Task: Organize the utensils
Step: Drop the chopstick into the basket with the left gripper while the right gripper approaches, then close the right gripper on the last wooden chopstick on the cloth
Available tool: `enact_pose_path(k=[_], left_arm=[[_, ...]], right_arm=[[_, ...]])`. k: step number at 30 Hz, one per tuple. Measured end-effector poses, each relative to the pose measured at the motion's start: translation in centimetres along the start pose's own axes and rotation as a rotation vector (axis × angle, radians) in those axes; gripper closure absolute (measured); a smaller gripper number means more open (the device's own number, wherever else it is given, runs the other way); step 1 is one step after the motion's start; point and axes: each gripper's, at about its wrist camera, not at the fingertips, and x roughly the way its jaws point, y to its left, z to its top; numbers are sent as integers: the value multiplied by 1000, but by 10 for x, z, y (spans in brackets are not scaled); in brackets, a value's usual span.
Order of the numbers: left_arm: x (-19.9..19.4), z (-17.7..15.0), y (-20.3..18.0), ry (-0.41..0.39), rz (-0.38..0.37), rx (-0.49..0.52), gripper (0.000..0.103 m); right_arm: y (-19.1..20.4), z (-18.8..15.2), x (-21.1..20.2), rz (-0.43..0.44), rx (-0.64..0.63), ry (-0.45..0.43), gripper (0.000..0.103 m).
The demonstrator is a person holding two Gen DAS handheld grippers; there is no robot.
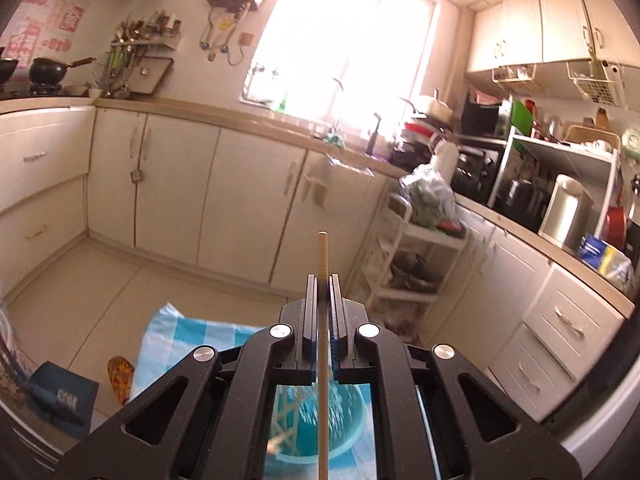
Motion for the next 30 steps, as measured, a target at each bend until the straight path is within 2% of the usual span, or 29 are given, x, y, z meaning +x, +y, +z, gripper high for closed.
enact_pose_path(k=[5, 9, 13, 22, 24, 26, 28, 30], left_arm=[[28, 7, 2, -86, 84, 5, 98], [48, 2, 7, -96, 136, 13, 98], [61, -11, 10, -67, 161, 52, 98], [67, -46, 6, 69, 194, 144, 97], [59, -47, 5, 72, 206, 164, 88], [45, -44, 7, 57, 225, 167, 58], [24, -40, 12, 14, 248, 156, 47], [3, -35, 19, -9, 257, 150, 41]], right_arm=[[-1, 0, 0, 6, 3, 0, 74], [-2, 0, 0, 8, 7, 0, 74], [-4, 1, 0, 15, 16, 0, 74], [-4, 1, 0, 22, 24, -2, 74], [-6, 1, 0, 29, 30, -2, 74], [-8, 1, -1, 33, 44, -1, 74], [-10, -1, -4, 31, 55, -1, 74], [-8, -3, -5, 15, 37, 1, 74]])
